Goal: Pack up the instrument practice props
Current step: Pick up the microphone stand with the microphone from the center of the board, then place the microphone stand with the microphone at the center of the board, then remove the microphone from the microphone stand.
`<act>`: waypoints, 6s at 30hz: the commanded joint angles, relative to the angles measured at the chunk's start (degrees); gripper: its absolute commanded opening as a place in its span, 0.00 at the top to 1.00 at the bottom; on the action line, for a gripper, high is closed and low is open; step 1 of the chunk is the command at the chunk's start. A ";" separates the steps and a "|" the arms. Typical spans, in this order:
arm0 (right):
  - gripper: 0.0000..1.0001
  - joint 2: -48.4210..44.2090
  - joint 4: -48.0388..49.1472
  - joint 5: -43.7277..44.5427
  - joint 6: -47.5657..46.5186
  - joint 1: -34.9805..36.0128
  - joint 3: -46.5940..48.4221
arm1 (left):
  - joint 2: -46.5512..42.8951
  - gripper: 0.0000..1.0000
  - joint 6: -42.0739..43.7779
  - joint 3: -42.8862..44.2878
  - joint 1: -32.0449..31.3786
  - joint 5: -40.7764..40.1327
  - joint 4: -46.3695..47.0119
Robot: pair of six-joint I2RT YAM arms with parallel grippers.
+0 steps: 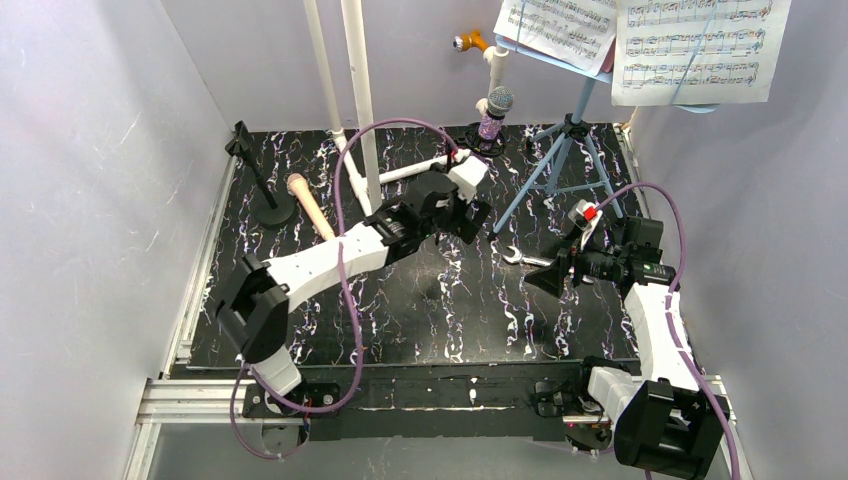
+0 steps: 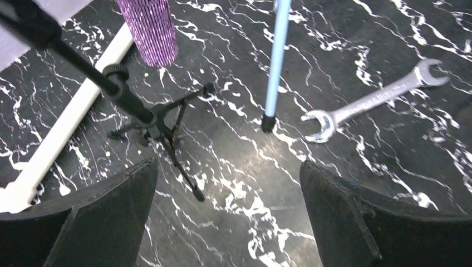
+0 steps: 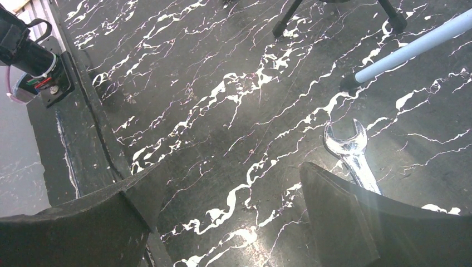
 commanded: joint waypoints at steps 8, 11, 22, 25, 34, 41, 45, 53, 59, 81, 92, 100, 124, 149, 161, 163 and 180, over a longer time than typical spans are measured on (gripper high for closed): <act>0.02 0.08 0.95 -1.42 -0.91 0.49 0.33 | 9.96 0.04 -3.18 7.92 7.80 -1.73 6.40; 0.02 0.14 0.94 -1.42 -0.90 0.54 0.38 | 10.96 0.04 -4.52 7.22 9.90 2.20 10.16; 0.02 0.07 0.96 -1.16 -0.91 0.52 0.39 | 15.39 0.10 1.07 8.54 10.31 -4.70 18.35; 0.02 0.08 0.97 -1.20 -0.98 0.59 0.39 | 16.66 0.16 1.45 10.17 10.28 -5.90 18.98; 0.02 0.08 0.96 -0.98 -1.00 0.63 0.39 | 17.94 0.34 2.31 11.06 10.28 -7.09 20.84; 0.02 0.10 0.96 -1.02 -1.00 0.62 0.39 | 17.17 0.44 2.52 10.75 10.28 -7.08 22.80; 0.02 0.11 0.96 -0.90 -0.96 0.64 0.39 | 16.86 0.55 2.73 10.61 10.30 -6.89 24.05; 0.02 0.04 0.98 -0.85 -1.00 0.61 0.40 | 16.12 0.81 2.71 9.75 10.26 -6.18 25.81; 0.02 0.04 0.94 -0.75 -1.04 0.64 0.39 | 13.92 1.00 1.99 7.89 10.26 -2.95 26.73; 0.02 -0.17 1.05 -0.68 -1.09 0.64 0.15 | -9.88 1.00 -6.60 -9.79 7.15 7.79 28.24; 0.01 -0.14 1.14 -0.68 -1.06 0.62 0.04 | -22.18 1.00 -7.88 -20.39 0.77 5.40 28.22; 0.02 0.09 1.22 -0.68 -1.16 0.64 -0.05 | -25.23 1.00 -8.95 -27.68 -8.86 -5.93 31.98; 0.01 0.41 1.23 -0.32 -1.26 0.62 -0.14 | -16.45 1.00 -0.31 -34.53 -14.91 -13.31 44.04; 0.01 0.63 1.25 -0.06 -1.29 0.62 -0.22 | -24.43 0.35 -3.93 -40.21 -14.95 -15.50 41.34; 0.02 0.64 1.23 -0.15 -1.35 0.64 -0.14 | -42.90 0.02 -5.60 -43.86 -14.91 -6.44 22.63; 0.02 0.64 1.29 -0.15 -1.35 0.64 -0.16 | -46.81 0.02 -5.32 -44.14 -14.83 -4.90 20.55; 0.02 0.48 1.17 -0.15 -1.35 0.60 -0.14 | -48.57 0.02 -1.58 -29.23 -14.65 4.95 6.62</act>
